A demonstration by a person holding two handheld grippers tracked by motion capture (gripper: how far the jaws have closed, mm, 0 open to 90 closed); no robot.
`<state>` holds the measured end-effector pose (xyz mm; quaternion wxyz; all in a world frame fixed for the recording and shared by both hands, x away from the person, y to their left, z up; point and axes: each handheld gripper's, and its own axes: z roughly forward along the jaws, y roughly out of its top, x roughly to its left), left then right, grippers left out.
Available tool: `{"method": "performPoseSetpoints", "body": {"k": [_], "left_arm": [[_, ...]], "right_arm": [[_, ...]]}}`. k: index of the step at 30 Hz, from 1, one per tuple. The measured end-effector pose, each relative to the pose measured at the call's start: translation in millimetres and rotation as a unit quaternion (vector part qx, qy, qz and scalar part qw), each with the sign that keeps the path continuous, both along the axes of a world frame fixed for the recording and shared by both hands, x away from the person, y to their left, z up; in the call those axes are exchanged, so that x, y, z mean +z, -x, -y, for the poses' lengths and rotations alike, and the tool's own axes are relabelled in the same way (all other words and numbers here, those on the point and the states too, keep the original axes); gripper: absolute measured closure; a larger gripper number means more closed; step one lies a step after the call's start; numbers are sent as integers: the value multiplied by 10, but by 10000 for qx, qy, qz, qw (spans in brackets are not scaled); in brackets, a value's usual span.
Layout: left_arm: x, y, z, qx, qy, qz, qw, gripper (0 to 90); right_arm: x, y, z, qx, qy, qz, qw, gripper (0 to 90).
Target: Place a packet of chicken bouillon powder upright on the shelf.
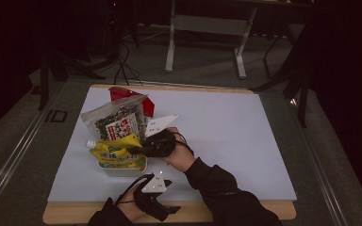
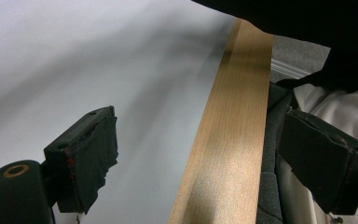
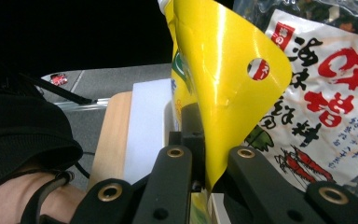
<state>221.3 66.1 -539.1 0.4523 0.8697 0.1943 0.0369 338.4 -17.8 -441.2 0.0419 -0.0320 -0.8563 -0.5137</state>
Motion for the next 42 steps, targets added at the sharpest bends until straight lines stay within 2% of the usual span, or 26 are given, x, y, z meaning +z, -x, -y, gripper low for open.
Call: {"method": "performPoseSetpoints", "body": {"k": [3,6,10,11,12,13,15,16,17,20,22,28,32,34,42], "left_arm": [[-1,2,2,8,-6,3,10000,135],[0,6,0,24,31,1,10000,135],[-2,4,0,-2,17,-4,10000,136],[-4,3,2,-3,3,-13,10000,136],[-5,4,5,3,1,-9,10000,136],[-5,5,7,-1,8,-15,10000,136],[-3,6,8,-11,-1,0,10000,135],[0,7,7,-9,-1,1,10000,135],[1,5,6,-7,-7,-4,10000,135],[2,1,6,16,14,-19,10000,136],[0,1,7,19,24,-22,10000,136],[3,-8,-3,17,11,-2,10000,135],[0,-9,-3,11,17,-35,10000,135],[-1,-10,-2,9,10,-35,10000,133],[-6,-12,-3,23,-14,-17,10000,133]], "right_arm": [[6,5,6,-11,27,22,10000,882],[20,9,32,-29,-38,-32,10000,764],[49,12,86,-89,-110,-24,9999,682],[73,18,139,-131,-96,40,9999,614],[73,18,139,-131,-96,40,9999,614],[82,17,191,-222,-104,104,9996,536],[83,13,208,-257,-86,86,9996,508],[75,-1,272,-370,-75,102,9992,446],[75,-1,272,-370,-75,102,9992,446],[59,-21,399,-544,-90,73,9985,357],[56,-22,422,-593,-91,74,9982,345],[12,-24,651,-745,-40,132,9971,227],[-45,-18,795,-786,-33,17,9969,177],[-52,-17,810,-804,-26,23,9968,172],[-205,9,1118,-994,-11,-14,9950,146]]}}
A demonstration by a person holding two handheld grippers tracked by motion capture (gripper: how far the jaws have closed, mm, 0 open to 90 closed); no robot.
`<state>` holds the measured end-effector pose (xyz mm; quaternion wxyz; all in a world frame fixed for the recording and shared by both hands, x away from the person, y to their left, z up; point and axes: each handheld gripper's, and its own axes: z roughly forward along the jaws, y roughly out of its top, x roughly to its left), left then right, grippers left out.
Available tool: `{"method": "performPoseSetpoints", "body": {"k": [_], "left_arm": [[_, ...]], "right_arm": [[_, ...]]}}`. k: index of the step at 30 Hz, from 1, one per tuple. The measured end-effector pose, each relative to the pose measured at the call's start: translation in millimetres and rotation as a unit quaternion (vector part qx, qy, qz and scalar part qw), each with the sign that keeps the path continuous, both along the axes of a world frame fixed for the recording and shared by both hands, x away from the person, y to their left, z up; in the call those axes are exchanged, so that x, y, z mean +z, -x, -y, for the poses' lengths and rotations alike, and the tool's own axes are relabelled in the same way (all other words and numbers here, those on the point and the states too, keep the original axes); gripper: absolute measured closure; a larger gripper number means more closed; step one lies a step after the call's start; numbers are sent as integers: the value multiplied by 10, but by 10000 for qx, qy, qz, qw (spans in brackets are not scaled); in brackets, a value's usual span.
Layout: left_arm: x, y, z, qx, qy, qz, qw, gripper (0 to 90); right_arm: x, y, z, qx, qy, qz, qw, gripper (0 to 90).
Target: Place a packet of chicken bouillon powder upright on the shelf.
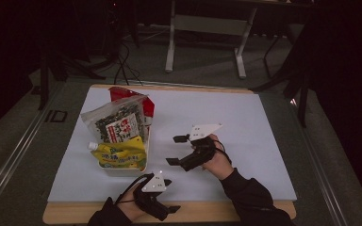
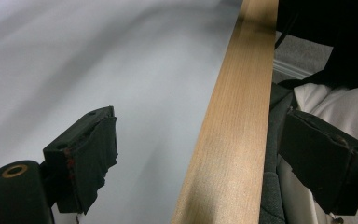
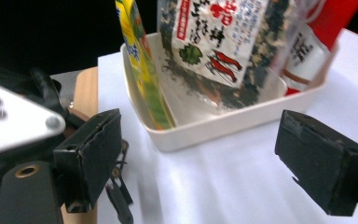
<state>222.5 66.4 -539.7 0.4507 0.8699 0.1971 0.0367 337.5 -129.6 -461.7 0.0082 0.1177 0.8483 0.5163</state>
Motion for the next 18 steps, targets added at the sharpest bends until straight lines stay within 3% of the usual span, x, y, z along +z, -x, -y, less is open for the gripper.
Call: {"method": "performPoseSetpoints", "body": {"k": [8,18], "left_arm": [[-8,3,8,-2,-5,-16,10000,133],[-6,6,9,-8,11,-9,10000,133]], "right_arm": [[-152,10,217,-184,73,54,9998,145],[-348,70,461,-344,116,-66,9993,144]]}}
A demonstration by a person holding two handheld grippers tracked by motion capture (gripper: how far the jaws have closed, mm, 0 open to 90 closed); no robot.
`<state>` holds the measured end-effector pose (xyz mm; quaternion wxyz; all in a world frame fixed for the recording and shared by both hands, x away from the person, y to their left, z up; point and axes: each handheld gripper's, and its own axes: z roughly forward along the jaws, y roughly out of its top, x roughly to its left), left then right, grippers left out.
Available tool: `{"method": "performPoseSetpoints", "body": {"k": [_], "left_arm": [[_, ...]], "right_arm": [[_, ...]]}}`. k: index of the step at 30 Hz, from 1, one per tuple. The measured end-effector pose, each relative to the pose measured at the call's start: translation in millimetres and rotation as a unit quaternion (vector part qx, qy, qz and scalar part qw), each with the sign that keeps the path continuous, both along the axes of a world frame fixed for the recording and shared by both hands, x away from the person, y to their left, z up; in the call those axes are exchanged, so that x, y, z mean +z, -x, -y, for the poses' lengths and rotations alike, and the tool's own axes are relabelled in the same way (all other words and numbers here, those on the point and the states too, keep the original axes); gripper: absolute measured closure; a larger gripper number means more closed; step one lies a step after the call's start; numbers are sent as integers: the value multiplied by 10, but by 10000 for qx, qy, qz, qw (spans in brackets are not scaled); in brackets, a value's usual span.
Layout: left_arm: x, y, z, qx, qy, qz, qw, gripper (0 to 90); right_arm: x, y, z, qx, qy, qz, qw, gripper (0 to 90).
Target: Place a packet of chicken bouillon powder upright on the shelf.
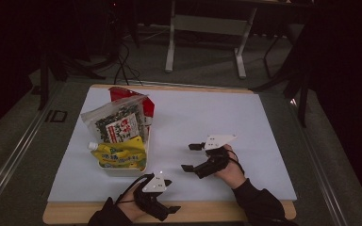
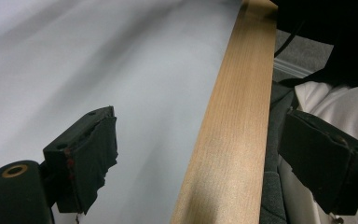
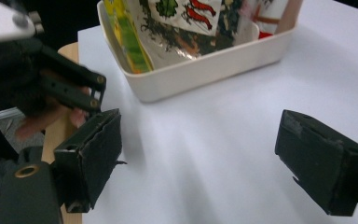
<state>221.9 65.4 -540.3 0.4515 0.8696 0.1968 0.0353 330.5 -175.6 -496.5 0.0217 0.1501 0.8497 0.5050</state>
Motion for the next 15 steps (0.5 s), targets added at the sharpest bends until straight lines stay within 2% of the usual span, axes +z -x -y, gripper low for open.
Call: {"method": "performPoseSetpoints", "body": {"k": [5,15], "left_arm": [[2,2,-1,-27,-34,9,10000,133],[-4,-1,2,-28,-17,-15,10000,133]], "right_arm": [[-63,53,153,-128,29,64,9999,144],[-188,120,343,-253,62,-31,9997,145]]}}
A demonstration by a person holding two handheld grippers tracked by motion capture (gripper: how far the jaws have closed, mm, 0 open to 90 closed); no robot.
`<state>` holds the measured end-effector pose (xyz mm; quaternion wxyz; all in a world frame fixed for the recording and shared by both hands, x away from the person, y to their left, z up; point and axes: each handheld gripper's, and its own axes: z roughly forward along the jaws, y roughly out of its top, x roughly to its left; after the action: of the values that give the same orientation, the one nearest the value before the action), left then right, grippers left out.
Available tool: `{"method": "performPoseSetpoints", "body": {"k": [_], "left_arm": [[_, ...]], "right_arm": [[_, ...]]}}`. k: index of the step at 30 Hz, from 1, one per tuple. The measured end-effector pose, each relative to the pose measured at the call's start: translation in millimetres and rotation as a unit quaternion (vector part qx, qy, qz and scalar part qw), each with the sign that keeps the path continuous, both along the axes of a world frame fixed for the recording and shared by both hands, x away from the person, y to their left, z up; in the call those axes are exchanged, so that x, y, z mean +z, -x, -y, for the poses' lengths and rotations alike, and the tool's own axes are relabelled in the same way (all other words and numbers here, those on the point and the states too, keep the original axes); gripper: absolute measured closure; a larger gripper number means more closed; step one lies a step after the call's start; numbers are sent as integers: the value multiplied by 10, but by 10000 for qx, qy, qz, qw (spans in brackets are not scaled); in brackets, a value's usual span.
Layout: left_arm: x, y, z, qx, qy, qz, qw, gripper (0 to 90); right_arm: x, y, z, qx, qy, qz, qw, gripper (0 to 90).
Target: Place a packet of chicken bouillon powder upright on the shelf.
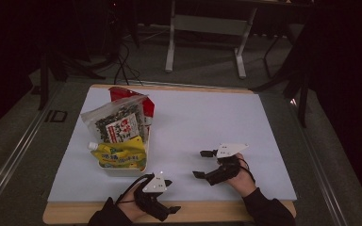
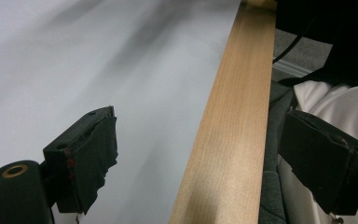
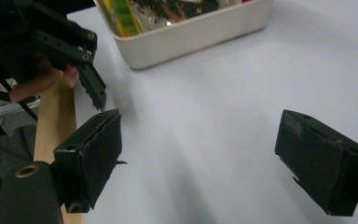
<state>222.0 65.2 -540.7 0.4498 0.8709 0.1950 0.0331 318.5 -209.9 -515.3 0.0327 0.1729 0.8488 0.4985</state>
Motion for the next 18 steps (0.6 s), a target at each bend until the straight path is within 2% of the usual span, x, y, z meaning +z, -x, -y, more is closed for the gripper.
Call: {"method": "performPoseSetpoints", "body": {"k": [9,18], "left_arm": [[-1,1,1,0,-18,7,10000,133],[-4,6,7,-46,1,-2,10000,133]], "right_arm": [[-47,67,205,-207,244,114,9994,145],[-127,109,352,-339,432,66,9985,143]]}}
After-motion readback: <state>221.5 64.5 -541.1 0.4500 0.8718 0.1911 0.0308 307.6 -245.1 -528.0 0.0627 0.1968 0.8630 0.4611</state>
